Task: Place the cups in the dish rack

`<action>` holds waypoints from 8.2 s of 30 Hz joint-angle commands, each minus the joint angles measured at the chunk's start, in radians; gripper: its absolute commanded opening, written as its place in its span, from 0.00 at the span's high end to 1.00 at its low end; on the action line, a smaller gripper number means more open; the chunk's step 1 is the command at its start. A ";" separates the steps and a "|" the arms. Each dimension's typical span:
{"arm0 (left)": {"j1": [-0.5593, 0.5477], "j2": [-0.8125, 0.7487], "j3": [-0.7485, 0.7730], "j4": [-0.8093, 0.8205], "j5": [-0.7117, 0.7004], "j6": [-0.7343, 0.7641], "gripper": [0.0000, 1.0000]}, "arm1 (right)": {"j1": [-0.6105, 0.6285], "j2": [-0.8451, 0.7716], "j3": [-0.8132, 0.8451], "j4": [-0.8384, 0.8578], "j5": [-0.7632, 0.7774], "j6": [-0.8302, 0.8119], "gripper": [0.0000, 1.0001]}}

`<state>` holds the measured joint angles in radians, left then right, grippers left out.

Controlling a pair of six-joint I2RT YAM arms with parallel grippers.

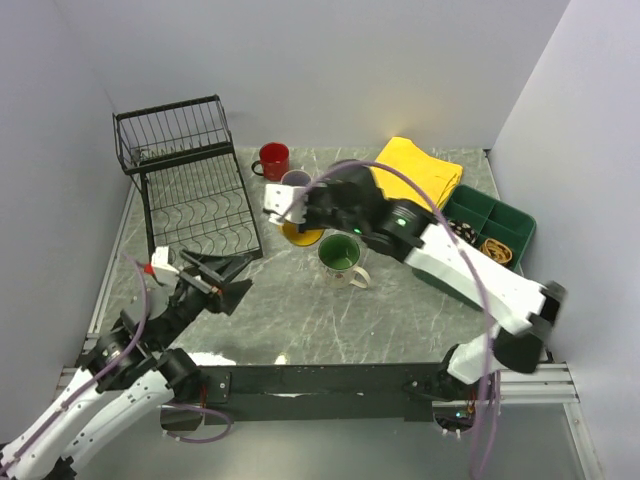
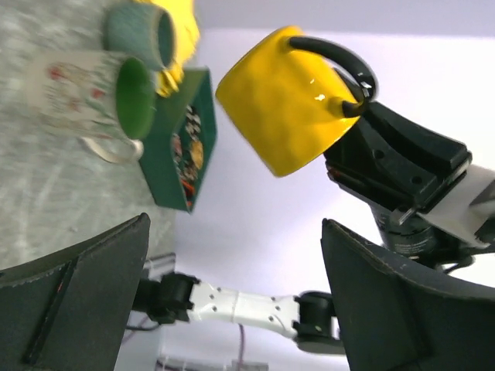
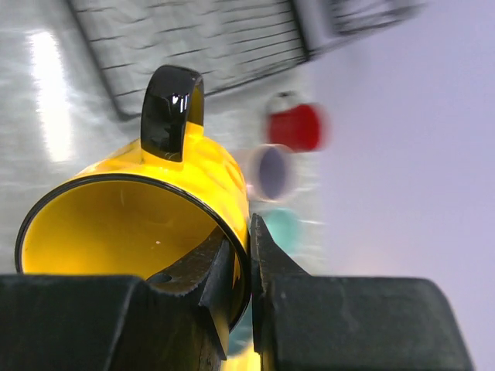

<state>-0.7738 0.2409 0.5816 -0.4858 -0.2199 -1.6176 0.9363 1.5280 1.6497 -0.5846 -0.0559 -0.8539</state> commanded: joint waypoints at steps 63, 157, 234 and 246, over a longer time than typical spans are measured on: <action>0.156 0.610 0.330 0.412 0.945 0.409 0.45 | 0.048 -0.677 -1.054 1.404 -0.464 -0.941 1.00; 0.869 1.081 0.304 0.549 0.008 1.179 0.99 | -0.461 -0.545 -0.505 0.080 -0.393 0.318 0.00; 0.955 1.400 0.459 0.504 0.106 1.338 0.34 | -0.654 -0.672 -0.769 0.229 -0.581 0.400 0.00; 0.953 1.442 0.426 0.492 0.079 1.388 0.22 | -0.657 -0.677 -0.768 0.226 -0.588 0.400 0.00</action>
<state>0.1886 1.6562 0.9840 -0.0353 -0.1551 -0.2871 0.2871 0.8719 0.8768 -0.3752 -0.6315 -0.4469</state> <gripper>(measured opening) 0.729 0.998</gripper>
